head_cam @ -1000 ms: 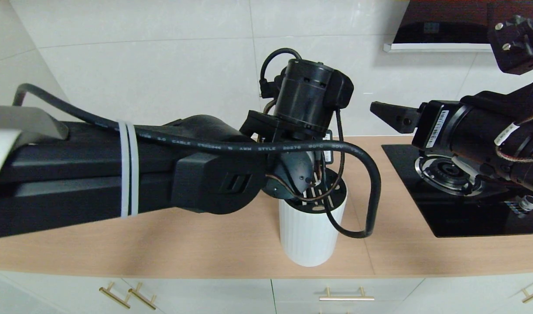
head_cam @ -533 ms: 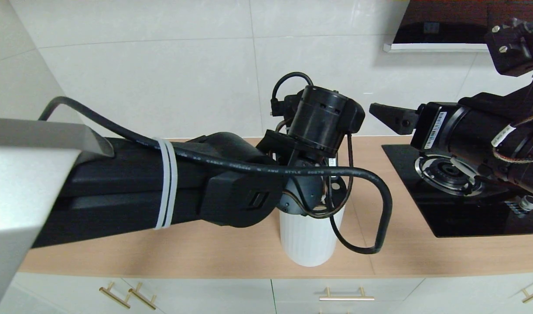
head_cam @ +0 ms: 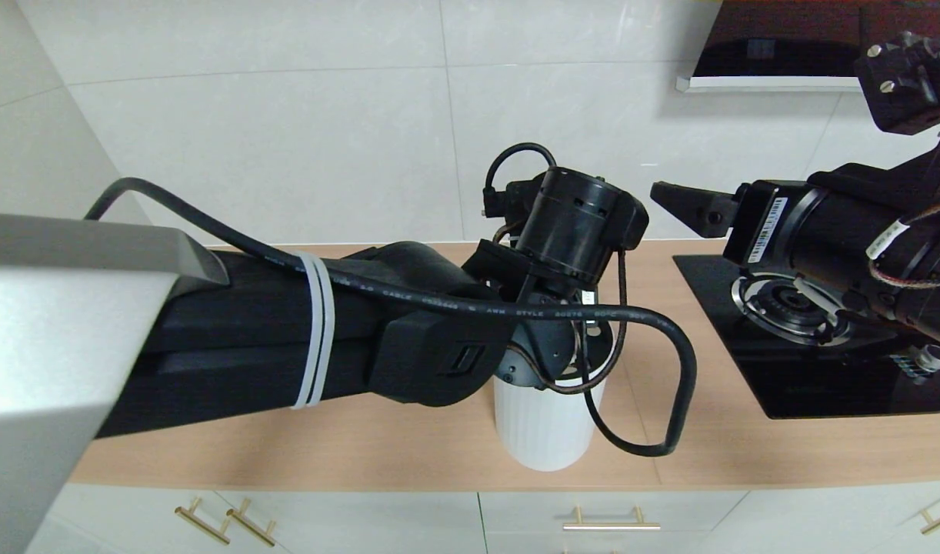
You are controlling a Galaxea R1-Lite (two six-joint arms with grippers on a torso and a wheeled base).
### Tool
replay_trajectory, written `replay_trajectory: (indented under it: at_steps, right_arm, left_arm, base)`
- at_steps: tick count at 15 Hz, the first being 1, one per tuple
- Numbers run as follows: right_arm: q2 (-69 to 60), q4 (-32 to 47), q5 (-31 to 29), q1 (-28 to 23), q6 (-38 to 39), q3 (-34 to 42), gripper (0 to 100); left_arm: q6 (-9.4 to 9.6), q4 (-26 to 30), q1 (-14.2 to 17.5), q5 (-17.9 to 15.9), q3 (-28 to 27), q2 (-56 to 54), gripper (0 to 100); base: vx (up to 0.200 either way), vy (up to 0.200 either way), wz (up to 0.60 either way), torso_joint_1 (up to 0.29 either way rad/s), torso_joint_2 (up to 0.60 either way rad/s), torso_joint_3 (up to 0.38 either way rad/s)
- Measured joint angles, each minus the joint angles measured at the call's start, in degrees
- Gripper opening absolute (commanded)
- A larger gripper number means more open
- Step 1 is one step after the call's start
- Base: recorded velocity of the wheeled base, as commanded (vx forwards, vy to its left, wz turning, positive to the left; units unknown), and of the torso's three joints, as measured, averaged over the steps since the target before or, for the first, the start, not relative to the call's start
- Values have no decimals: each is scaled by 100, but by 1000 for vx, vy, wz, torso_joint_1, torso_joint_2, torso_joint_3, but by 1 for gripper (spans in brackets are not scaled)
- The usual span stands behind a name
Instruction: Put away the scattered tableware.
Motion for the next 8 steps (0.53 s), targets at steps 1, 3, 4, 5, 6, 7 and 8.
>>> replay_trajectory:
  at_steps: [1, 3, 4, 5, 6, 7, 8]
  right_arm:
    - [0, 0, 1, 2, 0, 0, 100]
    - [0, 0, 1, 2, -1, 0, 100]
    - [0, 0, 0, 2, 0, 0, 100]
    - [0, 0, 1, 5, 0, 0, 100]
    - [0, -2, 0, 5, -1, 0, 100]
    - [-6, -9, -2, 2, -6, 18, 100]
    - [-20, -7, -5, 2, -30, 44, 100]
  left_arm:
    - [0, 1, 0, 4, 0, -1, 100]
    - [0, 0, -7, 6, 0, -15, 100]
    - [0, -2, -16, 6, 0, -37, 100]
    - [0, -5, -29, 6, 0, -87, 100]
    - [-9, -10, -38, 6, -7, -168, 100]
    - [-9, -18, -52, 4, -27, -306, 100]
    - [-11, -21, -57, 2, -30, -461, 100]
  base:
    - [0, 0, 0, 0, 0, 0]
    - [0, 0, 0, 0, 0, 0]
    - [0, 0, 0, 0, 0, 0]
    - [0, 0, 0, 0, 0, 0]
    - [0, 0, 0, 0, 0, 0]
    - [0, 0, 0, 0, 0, 0]
    - [0, 0, 0, 0, 0, 0]
